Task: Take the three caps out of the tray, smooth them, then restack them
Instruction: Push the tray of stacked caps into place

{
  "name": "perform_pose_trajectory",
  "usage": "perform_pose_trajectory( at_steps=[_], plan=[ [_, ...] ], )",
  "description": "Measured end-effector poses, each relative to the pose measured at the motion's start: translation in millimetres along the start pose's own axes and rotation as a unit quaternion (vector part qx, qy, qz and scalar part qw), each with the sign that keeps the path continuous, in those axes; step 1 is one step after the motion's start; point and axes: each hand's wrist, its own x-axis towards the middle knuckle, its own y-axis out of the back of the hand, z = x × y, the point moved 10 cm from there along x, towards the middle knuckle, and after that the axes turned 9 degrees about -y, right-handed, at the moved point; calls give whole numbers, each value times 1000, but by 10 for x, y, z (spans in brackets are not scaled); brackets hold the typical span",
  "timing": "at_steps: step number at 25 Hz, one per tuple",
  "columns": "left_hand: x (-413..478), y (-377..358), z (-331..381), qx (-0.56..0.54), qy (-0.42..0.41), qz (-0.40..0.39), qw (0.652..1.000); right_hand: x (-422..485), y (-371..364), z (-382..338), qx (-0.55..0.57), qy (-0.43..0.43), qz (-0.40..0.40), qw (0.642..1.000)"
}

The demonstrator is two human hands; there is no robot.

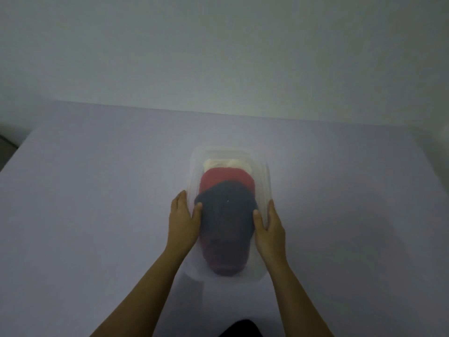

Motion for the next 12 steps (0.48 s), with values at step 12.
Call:
perform_pose_trajectory(
  at_steps=[12],
  plan=[
    [167, -122, -63, 76, -41, 4, 996, 188, -41, 160, -31, -51, 33, 998]
  ],
)
